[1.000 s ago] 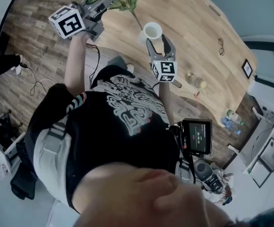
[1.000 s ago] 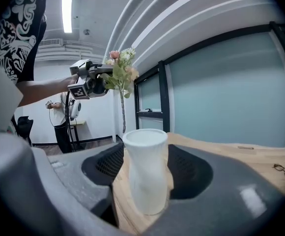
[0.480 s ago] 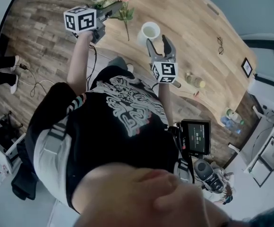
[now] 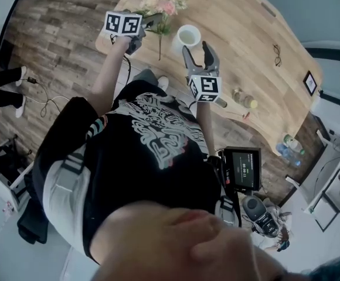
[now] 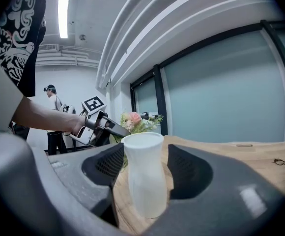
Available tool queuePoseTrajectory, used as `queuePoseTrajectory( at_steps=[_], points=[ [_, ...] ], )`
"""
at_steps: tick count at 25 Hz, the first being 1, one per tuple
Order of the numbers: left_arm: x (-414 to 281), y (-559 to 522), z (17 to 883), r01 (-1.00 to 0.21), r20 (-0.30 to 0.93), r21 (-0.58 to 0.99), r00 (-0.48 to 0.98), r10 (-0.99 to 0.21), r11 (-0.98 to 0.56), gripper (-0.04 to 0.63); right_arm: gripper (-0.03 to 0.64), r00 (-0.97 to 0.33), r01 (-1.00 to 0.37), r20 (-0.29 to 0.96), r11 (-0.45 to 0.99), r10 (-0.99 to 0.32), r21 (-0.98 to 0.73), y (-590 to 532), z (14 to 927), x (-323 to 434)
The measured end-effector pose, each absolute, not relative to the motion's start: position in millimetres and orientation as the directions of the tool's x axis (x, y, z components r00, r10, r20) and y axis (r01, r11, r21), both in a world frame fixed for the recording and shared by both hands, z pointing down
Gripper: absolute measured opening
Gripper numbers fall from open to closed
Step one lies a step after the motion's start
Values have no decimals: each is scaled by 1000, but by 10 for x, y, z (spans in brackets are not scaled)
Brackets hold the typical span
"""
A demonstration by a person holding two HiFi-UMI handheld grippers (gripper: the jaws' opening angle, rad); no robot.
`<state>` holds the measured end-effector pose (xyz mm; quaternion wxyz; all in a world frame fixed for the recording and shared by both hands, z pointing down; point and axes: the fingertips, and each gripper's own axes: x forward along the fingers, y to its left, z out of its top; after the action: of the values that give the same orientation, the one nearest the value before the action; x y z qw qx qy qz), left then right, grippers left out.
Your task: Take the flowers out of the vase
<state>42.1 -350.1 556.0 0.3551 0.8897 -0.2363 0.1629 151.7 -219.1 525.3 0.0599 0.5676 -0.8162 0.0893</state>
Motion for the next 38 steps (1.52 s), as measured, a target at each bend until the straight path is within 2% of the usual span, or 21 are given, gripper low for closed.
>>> queuePoseTrajectory(
  at_steps=[15, 30, 34, 38],
  points=[
    [859, -3316, 6686, -581, 620, 602, 772, -138, -547, 72, 279, -324, -946, 206, 319, -923, -59, -2066, 5321, 1568],
    [1008, -3456, 6989, -649, 656, 533, 722, -220, -543, 104, 279, -289, -957, 232, 281, -929, -67, -2072, 5402, 1690],
    [993, -3461, 6984, -667, 660, 497, 706, -257, -555, 156, 279, -283, -959, 238, 278, -929, -54, -2065, 5413, 1712],
    [982, -3486, 6992, -670, 639, 505, 714, -286, -544, 310, 279, -280, -959, 245, 281, -928, -31, -2093, 5447, 1704]
  ],
)
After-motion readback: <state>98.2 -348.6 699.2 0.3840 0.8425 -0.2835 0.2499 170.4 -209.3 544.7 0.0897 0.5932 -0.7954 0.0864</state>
